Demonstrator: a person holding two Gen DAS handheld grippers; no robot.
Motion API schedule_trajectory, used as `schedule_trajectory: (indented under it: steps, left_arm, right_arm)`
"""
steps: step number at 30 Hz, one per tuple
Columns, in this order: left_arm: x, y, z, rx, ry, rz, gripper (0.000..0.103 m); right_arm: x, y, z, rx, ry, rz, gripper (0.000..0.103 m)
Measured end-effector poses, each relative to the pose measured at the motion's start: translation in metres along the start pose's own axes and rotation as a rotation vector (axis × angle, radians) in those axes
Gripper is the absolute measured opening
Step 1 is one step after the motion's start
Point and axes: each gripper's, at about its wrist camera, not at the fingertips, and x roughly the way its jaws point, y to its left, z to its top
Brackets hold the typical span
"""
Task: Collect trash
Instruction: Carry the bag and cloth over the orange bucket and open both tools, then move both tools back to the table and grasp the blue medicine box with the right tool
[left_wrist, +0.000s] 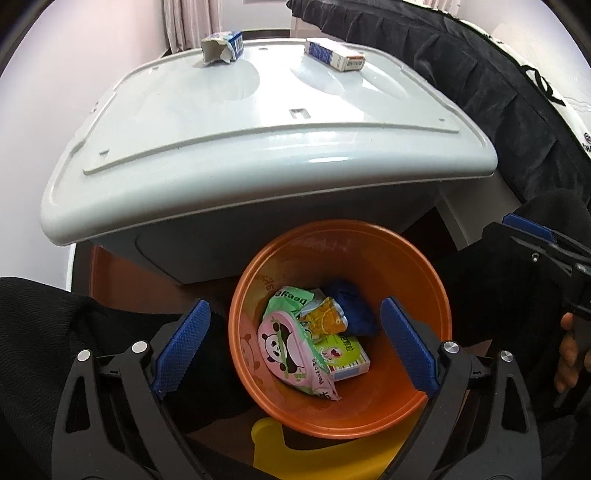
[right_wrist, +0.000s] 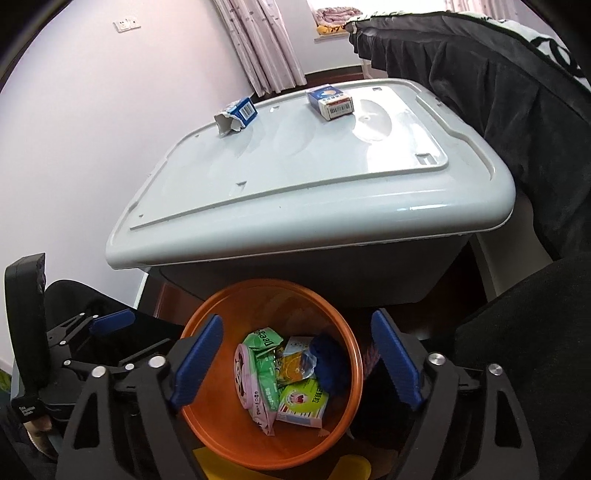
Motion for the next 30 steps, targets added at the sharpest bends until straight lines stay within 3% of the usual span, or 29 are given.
schedule_trajectory:
  steps: [13,22,30]
  left_arm:
    - [-0.012,0.014,0.003,-0.053,-0.048,-0.013,0.091]
    - [-0.011,0.022,0.006,-0.084,-0.039,-0.019,0.091]
    - [-0.024,0.044,0.053,-0.165,-0.111,-0.053,0.091]
  right_arm:
    - [-0.011,-0.001,0.001,0.01,-0.061,0.013,0.088]
    - [-0.008,-0.006,0.011,0.027,-0.075,0.015,0.092]
    - [0.002,-0.016,0.072,0.009,-0.113,-0.006,0.093]
